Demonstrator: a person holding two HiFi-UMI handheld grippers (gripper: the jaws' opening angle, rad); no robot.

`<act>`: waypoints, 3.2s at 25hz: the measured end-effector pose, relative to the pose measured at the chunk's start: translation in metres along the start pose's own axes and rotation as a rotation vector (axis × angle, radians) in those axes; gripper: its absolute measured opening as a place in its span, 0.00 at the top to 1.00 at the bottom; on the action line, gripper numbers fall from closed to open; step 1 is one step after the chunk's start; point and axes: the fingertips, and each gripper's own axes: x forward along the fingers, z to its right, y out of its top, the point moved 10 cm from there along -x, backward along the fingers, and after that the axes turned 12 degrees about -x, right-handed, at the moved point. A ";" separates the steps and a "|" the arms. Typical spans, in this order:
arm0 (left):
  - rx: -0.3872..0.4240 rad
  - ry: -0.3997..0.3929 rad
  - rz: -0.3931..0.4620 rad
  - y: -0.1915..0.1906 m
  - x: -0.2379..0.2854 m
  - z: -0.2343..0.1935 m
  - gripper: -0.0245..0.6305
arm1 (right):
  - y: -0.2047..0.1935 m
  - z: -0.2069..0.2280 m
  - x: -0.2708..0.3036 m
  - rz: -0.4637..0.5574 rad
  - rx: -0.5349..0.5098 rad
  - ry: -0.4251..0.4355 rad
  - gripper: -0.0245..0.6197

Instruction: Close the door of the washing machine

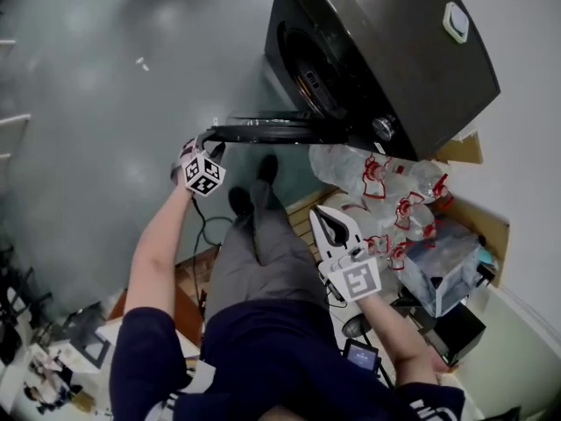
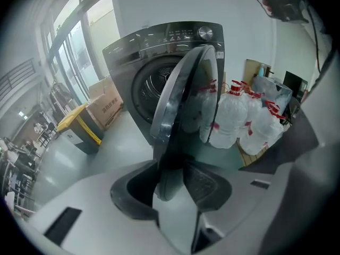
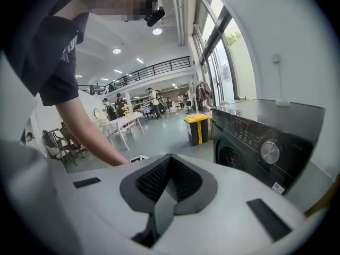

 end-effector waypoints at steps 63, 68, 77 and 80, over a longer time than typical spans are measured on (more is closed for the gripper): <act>0.588 -0.336 0.043 0.280 0.181 -0.155 0.72 | 0.044 0.069 0.209 -0.010 0.325 -0.707 0.93; 0.592 -0.324 0.044 0.281 0.183 -0.156 0.72 | 0.034 0.074 0.212 0.006 0.309 -0.674 0.93; 0.616 -0.360 0.064 0.296 0.193 -0.156 0.72 | 0.035 0.082 0.230 -0.005 0.350 -0.721 0.93; 0.620 -0.369 0.078 0.300 0.195 -0.158 0.72 | 0.041 0.079 0.241 -0.008 0.374 -0.741 0.93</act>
